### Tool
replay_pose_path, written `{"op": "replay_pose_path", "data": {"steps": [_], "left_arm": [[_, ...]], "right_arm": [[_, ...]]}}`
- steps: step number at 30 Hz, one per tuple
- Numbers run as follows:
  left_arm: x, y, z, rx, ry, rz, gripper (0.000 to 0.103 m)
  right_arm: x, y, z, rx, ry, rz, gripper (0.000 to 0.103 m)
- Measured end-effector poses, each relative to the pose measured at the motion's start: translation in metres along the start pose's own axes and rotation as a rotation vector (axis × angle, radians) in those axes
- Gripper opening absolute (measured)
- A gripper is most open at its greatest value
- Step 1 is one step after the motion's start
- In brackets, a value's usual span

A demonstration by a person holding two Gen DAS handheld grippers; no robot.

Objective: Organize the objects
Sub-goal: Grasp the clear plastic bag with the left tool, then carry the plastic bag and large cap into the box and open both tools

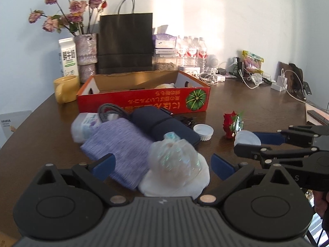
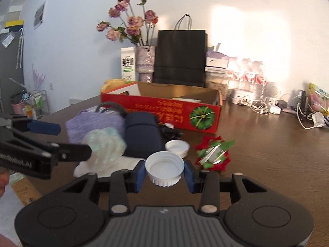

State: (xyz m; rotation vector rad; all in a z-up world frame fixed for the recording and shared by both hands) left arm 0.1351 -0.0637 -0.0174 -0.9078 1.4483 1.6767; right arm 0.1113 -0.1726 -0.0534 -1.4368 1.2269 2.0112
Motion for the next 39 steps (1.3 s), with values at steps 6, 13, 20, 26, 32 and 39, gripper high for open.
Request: {"op": "replay_pose_path", "data": {"steps": [6,13,20,26,32,39], "left_arm": [[0.003,-0.020,-0.019,0.018,-0.035,0.033,0.091],[0.005,-0.035,-0.019,0.008,-0.030,0.062,0.073],[0.003,-0.033,-0.012,0.032,-0.012,0.056,0.046],[-0.016,-0.029,0.001,0.028,0.026,0.013,0.046],[-0.047,-0.031,0.016,0.008,0.049,-0.057,0.046],[-0.083,-0.040,0.031,-0.008,0.078,-0.125,0.046]], "right_arm": [[-0.007,-0.007,-0.014,0.000,-0.004,-0.016,0.039],[-0.011,-0.018,-0.021,-0.015,-0.002,-0.019,0.039],[-0.015,-0.027,-0.024,-0.029,-0.003,-0.019,0.039],[-0.023,-0.034,-0.027,-0.030,0.005,-0.027,0.039],[-0.042,-0.045,-0.028,-0.030,0.022,-0.050,0.039],[-0.076,-0.065,-0.024,-0.038,0.061,-0.084,0.039]]}}
Point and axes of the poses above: each gripper's, at about its wrist camera, not at the fingertips, and y roughly against the way its jaws point, z to its left, x to its underside, the point moved 7 cm from there along -y, roughly the way its jaws point, and after that the axes turned 15 degrees about -x, right-handed, at the moved point
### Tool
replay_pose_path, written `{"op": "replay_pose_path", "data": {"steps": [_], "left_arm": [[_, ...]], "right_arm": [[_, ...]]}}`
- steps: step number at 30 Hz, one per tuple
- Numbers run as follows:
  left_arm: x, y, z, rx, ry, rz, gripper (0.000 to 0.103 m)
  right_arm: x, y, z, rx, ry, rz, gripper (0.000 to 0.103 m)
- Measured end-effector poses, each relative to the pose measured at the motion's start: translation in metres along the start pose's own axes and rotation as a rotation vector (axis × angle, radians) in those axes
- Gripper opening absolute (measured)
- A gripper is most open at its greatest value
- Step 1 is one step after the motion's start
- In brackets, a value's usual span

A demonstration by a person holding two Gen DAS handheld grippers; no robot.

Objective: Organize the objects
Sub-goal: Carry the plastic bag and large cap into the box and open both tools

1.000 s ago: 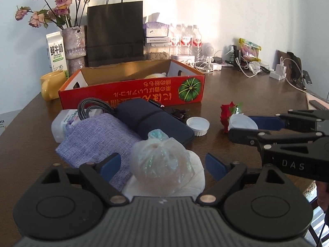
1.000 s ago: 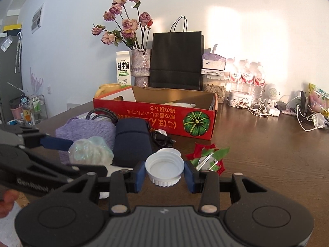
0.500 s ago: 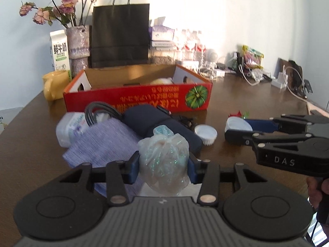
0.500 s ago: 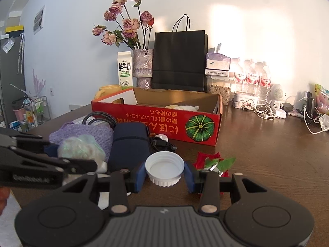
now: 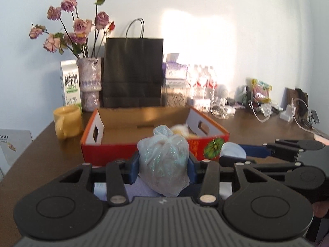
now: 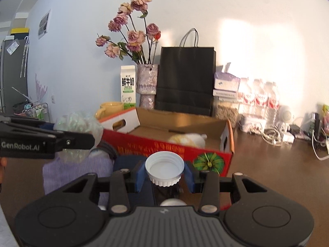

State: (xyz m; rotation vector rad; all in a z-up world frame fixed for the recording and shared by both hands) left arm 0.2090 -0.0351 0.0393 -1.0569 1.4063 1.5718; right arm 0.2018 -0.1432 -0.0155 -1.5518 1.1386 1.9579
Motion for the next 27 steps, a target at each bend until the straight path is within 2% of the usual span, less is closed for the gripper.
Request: {"op": "replay_pose_path", "data": {"steps": [11,17,22,27], "left_arm": [[-0.046,-0.039,0.018,-0.030,0.027,-0.046,0.046],[-0.066,-0.072,0.029,-0.058,0.040,-0.043,0.046],[-0.077,-0.115,0.038,-0.091,0.071,-0.018,0.046],[-0.068,-0.159,0.047,-0.119,0.111,0.036,0.045]], "right_arm": [[-0.055,-0.054,0.004,-0.013,0.044,-0.045,0.039],[-0.076,-0.093,-0.007,-0.006,0.035,-0.033,0.039],[-0.088,-0.133,-0.021,0.014,0.005,-0.010,0.039],[-0.085,-0.170,-0.038,0.017,-0.059,0.012,0.039]]}}
Point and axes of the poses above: each gripper's, at about its wrist camera, not at the fingertips, and y roughly against the way its jaws point, z to its left, x to its underside, the point moved 7 cm from there along -y, roughly the way its jaws point, and after that the axes turned 15 degrees about -x, right-handed, at the moved point
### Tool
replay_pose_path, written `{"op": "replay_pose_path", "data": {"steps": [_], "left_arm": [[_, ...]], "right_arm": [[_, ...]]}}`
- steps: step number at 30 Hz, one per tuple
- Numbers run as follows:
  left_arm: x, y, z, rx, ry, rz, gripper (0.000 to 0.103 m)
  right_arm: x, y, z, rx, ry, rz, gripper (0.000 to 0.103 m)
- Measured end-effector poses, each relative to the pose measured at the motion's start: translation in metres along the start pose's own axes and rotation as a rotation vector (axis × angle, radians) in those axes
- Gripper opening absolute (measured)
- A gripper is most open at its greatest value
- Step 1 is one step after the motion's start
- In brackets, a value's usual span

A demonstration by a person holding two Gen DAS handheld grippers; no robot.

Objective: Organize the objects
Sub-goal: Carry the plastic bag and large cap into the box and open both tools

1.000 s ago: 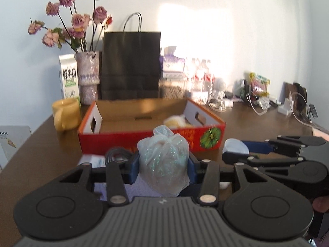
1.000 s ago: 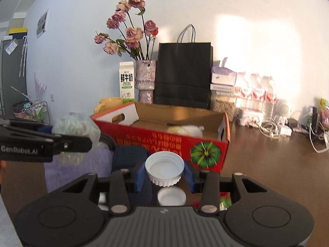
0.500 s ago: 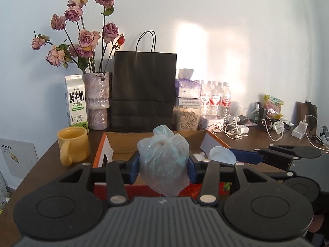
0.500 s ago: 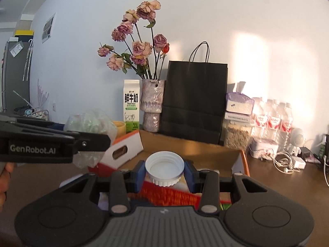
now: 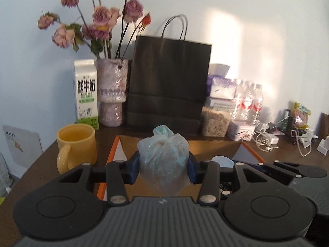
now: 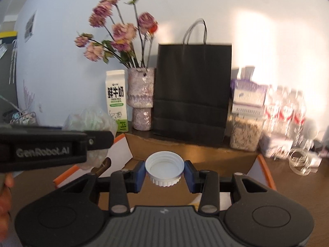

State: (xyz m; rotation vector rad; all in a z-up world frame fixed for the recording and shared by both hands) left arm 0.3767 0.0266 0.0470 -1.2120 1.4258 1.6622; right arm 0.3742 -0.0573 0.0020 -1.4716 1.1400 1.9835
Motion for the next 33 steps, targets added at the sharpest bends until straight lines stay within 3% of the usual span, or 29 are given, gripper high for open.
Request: {"op": "replay_pose_path", "data": {"steps": [10,12,14,15,16,33], "left_arm": [[0.013,-0.032,0.011,0.008,0.025,0.063,0.046],[0.013,-0.031,0.011,0.007,0.023,0.061,0.051],[0.014,-0.030,0.010,-0.002,0.020,0.055,0.071],[0.014,-0.028,0.010,-0.009,0.019,0.048,0.094],[0.013,-0.026,0.010,-0.021,0.019,0.034,0.103],[0.006,-0.013,0.010,-0.032,0.011,-0.001,0.103]], "right_arm": [[0.021,-0.031,-0.006,0.011,0.016,0.067,0.039],[0.022,-0.032,-0.007,0.016,0.019,0.069,0.040],[0.023,-0.031,-0.008,0.022,0.015,0.068,0.062],[0.024,-0.030,-0.009,0.026,0.011,0.069,0.091],[0.024,-0.028,-0.010,0.030,0.011,0.064,0.103],[0.018,-0.016,-0.009,0.040,0.015,0.045,0.103]]}}
Point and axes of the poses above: each gripper's, at about its wrist camera, not at the fingertips, and y roughly against the way its jaws point, z to its left, x to its underside, the point moved 7 cm from there along -y, roughly the way its jaws point, and after that the axes turned 15 degrees about -x, right-handed, at the moved point
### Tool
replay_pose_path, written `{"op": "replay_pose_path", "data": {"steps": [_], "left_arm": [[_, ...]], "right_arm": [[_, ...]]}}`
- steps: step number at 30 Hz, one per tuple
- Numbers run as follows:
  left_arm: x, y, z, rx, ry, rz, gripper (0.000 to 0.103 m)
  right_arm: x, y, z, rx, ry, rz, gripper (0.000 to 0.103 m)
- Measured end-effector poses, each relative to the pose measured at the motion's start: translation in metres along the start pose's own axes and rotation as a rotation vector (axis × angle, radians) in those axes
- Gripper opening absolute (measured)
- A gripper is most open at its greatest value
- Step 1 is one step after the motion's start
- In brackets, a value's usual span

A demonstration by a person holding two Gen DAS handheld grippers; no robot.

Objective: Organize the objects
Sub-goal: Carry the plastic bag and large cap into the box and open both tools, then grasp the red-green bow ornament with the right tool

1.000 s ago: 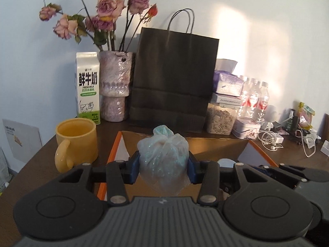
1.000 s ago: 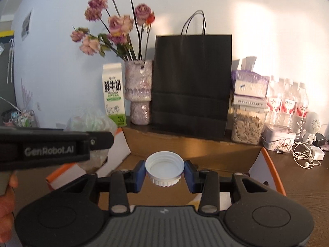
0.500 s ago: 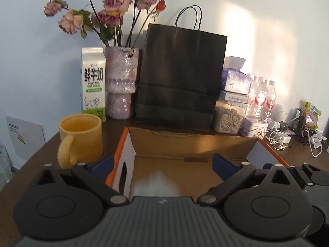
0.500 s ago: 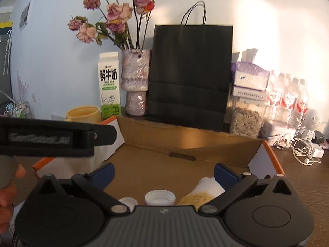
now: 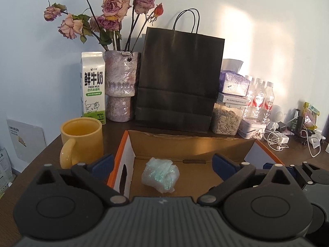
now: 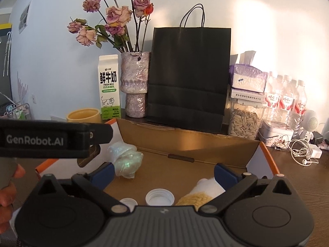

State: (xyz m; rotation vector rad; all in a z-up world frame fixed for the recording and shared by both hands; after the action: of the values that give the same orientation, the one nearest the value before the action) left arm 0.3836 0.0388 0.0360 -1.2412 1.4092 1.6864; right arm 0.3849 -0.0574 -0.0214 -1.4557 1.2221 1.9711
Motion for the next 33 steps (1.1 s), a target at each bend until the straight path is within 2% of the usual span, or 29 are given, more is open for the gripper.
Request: {"op": "replay_pose_path", "data": {"steps": [13,23,33], "left_arm": [[-0.007,0.049,0.012,0.007,-0.002,-0.024,0.103],[0.004,0.096,0.019,0.022,-0.008,-0.046,0.103],[0.027,0.137,0.023,0.043,-0.033,-0.048,0.103]], "right_arm": [[-0.012,0.047,0.020,0.005,0.049,-0.032,0.103],[0.003,0.100,0.034,0.011,0.076,-0.048,0.103],[0.030,0.150,0.036,0.030,0.079,-0.049,0.103]]}}
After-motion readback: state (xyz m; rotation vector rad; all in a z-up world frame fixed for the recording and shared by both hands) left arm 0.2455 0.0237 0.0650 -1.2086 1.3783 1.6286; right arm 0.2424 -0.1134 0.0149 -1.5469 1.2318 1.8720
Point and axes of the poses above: each gripper's, at about its wrist camera, not at the fingertips, and y roughly against the way its jaws point, z to its left, x to its underside, the point moved 7 cm from there along -y, roughly the way its jaws point, and after that the axes turned 15 degrees about -x, right-handed, at the moved point
